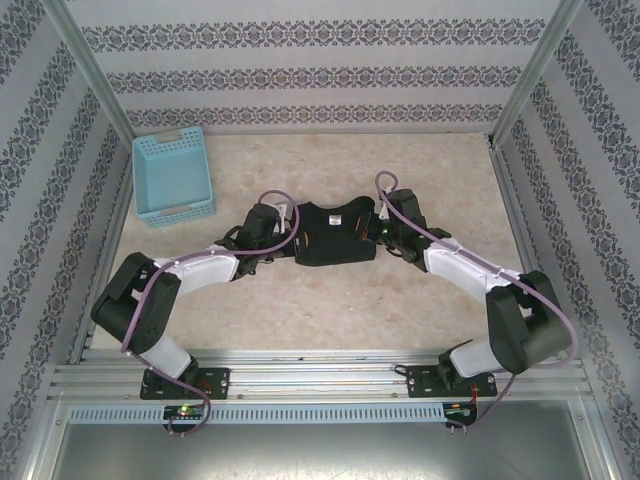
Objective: Fold the inside-out t-shirt
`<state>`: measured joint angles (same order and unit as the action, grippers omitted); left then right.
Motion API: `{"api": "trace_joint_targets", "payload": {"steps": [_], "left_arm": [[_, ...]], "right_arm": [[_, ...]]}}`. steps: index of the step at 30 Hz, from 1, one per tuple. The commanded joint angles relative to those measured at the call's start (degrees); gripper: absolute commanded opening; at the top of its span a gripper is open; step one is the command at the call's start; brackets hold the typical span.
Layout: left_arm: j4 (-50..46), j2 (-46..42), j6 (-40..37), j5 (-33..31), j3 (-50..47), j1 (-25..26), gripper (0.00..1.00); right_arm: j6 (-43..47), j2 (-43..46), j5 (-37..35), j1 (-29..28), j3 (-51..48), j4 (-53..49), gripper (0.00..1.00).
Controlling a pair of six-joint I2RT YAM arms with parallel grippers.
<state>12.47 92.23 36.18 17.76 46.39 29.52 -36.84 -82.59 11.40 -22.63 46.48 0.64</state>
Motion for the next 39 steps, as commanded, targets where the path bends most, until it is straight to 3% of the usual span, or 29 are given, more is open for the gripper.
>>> {"api": "trace_joint_targets", "payload": {"steps": [1, 13, 15, 18, 23, 25, 29, 33, 39], "left_arm": [[0.36, 2.4, -1.59, 1.0, 2.75, -0.51, 0.0], [0.51, 8.3, -0.32, 0.86, 4.3, -2.26, 0.0], [0.14, 8.89, 0.19, 0.88, 4.11, -2.35, 0.04], [-2.31, 8.05, 0.76, 0.58, 4.32, -2.84, 0.14], [-13.37, 0.57, -0.08, -5.64, 6.38, -3.57, 0.42], [-19.75, -2.41, -1.31, -9.24, 8.67, -3.47, 0.48], [-26.0, -5.72, -2.58, -11.7, 11.55, -3.01, 0.53], [-20.63, -4.67, -1.97, -8.51, 11.52, 0.02, 0.5], [-11.95, 5.09, 2.5, -4.17, 12.83, 0.76, 0.41]], "right_arm": [[1.0, -0.7, -4.2, 0.53, -1.74, 1.34, 0.0], [1.31, -8.18, -5.51, 2.68, -0.95, 1.9, 0.0], [1.66, -8.88, -5.85, 2.92, 0.14, 0.71, 0.0], [2.57, -8.9, -5.49, 3.83, 1.86, -1.81, 0.14], [6.69, -3.92, -7.88, 5.1, 6.69, -12.99, 0.6], [8.49, -1.59, -9.82, 5.01, 8.72, -18.14, 0.71], [9.34, 2.51, -11.37, 1.77, 10.04, -23.4, 0.75], [6.45, 1.85, -13.09, -4.89, 10.8, -23.71, 0.74], [0.59, -7.95, -9.27, -7.21, 10.71, -17.63, 0.73]]}}
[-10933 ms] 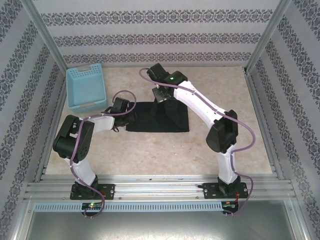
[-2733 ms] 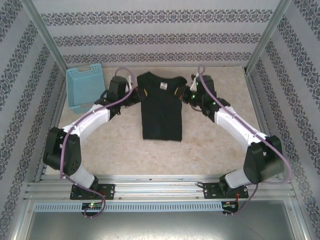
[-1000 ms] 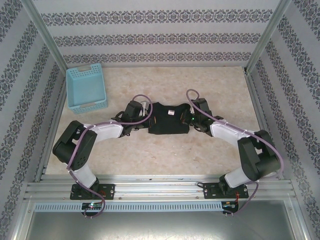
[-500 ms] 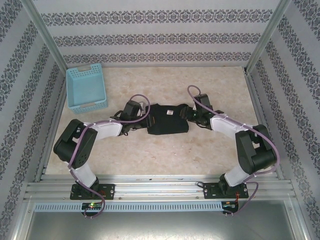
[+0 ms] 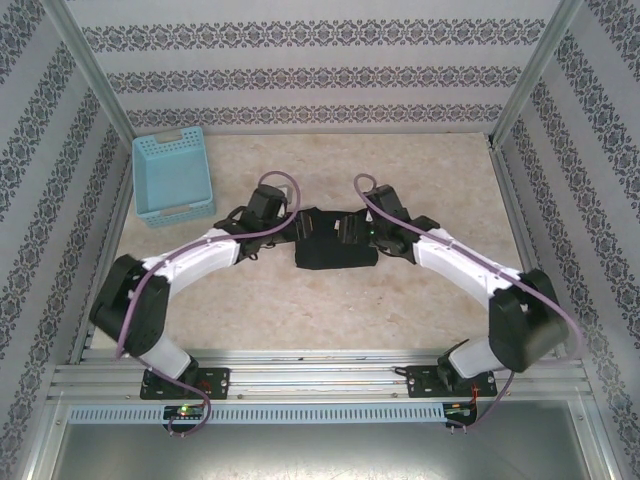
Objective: Fold the inside-out t-shirt
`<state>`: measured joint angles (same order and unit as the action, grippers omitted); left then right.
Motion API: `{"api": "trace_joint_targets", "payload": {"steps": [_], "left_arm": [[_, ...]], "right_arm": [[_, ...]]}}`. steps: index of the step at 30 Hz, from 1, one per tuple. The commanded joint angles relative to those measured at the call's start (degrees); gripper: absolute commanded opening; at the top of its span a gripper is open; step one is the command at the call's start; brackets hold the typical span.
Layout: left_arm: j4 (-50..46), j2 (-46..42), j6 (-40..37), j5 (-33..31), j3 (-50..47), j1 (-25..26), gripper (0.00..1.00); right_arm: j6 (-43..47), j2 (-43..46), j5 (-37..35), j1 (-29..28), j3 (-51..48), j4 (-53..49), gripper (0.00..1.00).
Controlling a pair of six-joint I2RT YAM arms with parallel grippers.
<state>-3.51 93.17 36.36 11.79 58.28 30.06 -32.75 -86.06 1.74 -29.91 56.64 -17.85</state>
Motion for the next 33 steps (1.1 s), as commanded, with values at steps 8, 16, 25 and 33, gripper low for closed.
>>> {"api": "trace_joint_targets", "payload": {"steps": [8, 16, 25, 33], "left_arm": [[3.84, 12.76, 2.24, 2.84, 3.44, -0.97, 0.39], [-3.42, -1.38, -1.17, -4.04, -0.52, -0.99, 0.49], [-2.47, -21.07, -0.74, -12.72, -14.89, -4.79, 0.68], [-2.58, -34.52, -4.84, -16.73, -20.18, -7.08, 0.8]], "right_arm": [[-2.68, -11.08, 1.37, 3.95, -0.39, 4.31, 0.73], [2.92, -1.02, -7.59, -1.19, 4.27, -7.35, 0.84], [-3.22, -11.89, -14.09, -10.12, 9.85, -16.58, 0.95], [-0.57, -30.04, -10.32, -4.97, 25.19, -17.93, 0.94]]}}
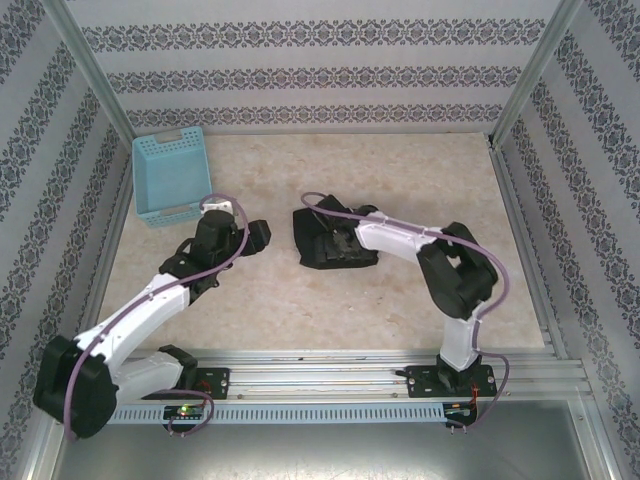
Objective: Fold the inside-out t-shirt
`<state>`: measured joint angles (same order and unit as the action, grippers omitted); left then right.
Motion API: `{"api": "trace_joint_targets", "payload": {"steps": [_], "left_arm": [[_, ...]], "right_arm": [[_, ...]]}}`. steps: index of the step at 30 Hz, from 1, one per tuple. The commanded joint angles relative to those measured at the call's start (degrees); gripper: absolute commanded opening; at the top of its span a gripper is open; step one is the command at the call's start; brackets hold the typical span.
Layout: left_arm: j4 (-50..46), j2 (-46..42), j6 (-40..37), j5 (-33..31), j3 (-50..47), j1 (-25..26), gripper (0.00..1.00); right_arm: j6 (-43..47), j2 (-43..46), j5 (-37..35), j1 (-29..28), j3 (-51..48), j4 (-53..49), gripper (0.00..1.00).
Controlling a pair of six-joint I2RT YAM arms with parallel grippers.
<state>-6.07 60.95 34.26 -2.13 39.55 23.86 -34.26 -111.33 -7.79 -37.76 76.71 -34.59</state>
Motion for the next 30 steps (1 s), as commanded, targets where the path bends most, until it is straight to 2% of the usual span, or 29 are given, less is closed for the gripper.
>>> {"api": "trace_joint_targets", "payload": {"steps": [1, 9, 13, 17, 18, 19, 20, 26, 30], "left_arm": [[0.36, -3.04, -2.83, -2.66, -1.98, -0.99, 0.8], [1.78, -3.6, -3.4, -0.99, -4.21, -1.75, 0.83], [1.19, -4.2, -4.23, -1.04, -4.27, -2.27, 0.83], [0.45, -5.47, -4.98, -2.07, -4.73, -2.91, 0.84], [0.44, -5.96, -5.08, -2.3, -5.04, -3.16, 0.84], [0.52, -6.28, -5.08, -2.39, -5.27, -3.45, 0.84], [0.58, -6.45, -5.11, -2.38, -5.55, -3.69, 0.84], [0.71, -7.02, -5.26, -1.92, -6.05, -4.69, 0.85], [0.48, -6.98, -5.5, -1.35, -6.01, -5.04, 0.85]], "right_arm": [[1.97, -7.07, -0.77, 3.97, 8.44, -2.05, 0.94], [6.15, -22.05, 0.76, 12.67, 31.73, -10.12, 0.92], [8.85, -26.58, -0.29, 16.96, 40.22, -15.74, 0.92], [12.1, -26.51, -2.6, 22.59, 41.07, -18.46, 0.92], [13.3, -26.31, -3.11, 24.52, 40.57, -18.55, 0.88], [14.91, -26.31, -1.2, 26.63, 40.58, -18.57, 0.74], [15.16, -26.31, -0.91, 28.35, 41.01, -19.32, 0.79], [22.0, -26.47, -3.65, 36.8, 42.97, -21.3, 0.8], [25.57, -26.57, -3.82, 40.75, 42.81, -19.17, 0.81]]}}
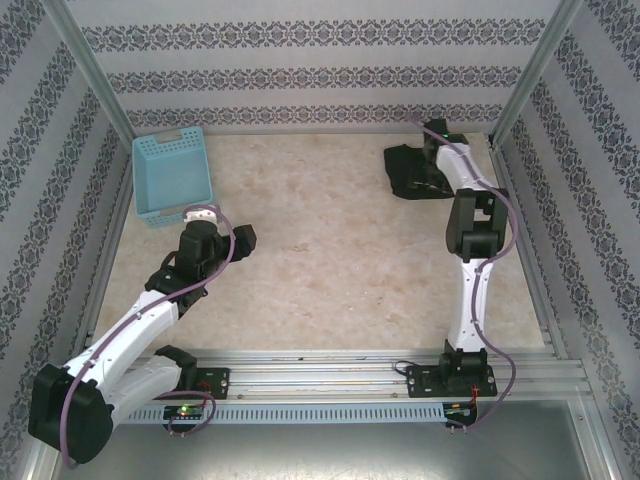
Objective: Fold the inside-out t-shirt
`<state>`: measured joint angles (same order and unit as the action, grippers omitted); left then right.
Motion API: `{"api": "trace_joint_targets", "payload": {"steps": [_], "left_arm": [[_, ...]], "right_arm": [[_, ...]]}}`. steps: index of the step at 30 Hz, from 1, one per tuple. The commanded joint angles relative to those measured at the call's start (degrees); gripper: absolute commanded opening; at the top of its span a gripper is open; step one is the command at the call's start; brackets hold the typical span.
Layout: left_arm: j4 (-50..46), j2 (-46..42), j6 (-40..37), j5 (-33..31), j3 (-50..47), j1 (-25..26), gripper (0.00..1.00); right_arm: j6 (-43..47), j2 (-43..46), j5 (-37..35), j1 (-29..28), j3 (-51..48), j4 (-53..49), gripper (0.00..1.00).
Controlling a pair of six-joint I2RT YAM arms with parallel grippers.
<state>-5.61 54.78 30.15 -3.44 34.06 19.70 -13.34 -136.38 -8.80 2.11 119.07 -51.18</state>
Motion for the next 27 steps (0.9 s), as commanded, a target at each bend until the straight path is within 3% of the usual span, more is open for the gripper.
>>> {"api": "trace_joint_targets", "payload": {"steps": [1, 8, 18, 21, 24, 27], "left_arm": [[-0.23, -0.81, -1.56, 0.14, -0.48, -0.89, 0.85], [-1.26, -0.81, -1.72, -0.07, -0.4, -1.11, 0.85], [-3.07, -0.67, -1.75, -0.86, -0.03, -1.18, 0.87], [-3.02, -0.69, -1.76, -1.07, -0.01, -1.18, 0.87], [-3.37, -0.58, -2.39, -1.2, 0.36, -1.21, 0.96], [-4.83, -0.5, -3.55, -3.03, 1.04, -1.19, 1.0]], "right_arm": [[5.15, -1.76, -3.2, 1.73, 0.91, -2.31, 0.81], [4.51, -3.06, -0.61, 6.3, 3.78, -1.72, 0.82], [7.11, -4.42, -0.57, 7.91, 8.67, -3.21, 0.84], [7.29, -2.68, -0.7, 7.85, 7.82, -3.02, 0.86], [6.97, 0.54, -0.96, 7.76, 5.18, -2.76, 0.87], [6.0, 7.6, -0.81, 7.32, -3.22, 1.41, 0.89]]}}
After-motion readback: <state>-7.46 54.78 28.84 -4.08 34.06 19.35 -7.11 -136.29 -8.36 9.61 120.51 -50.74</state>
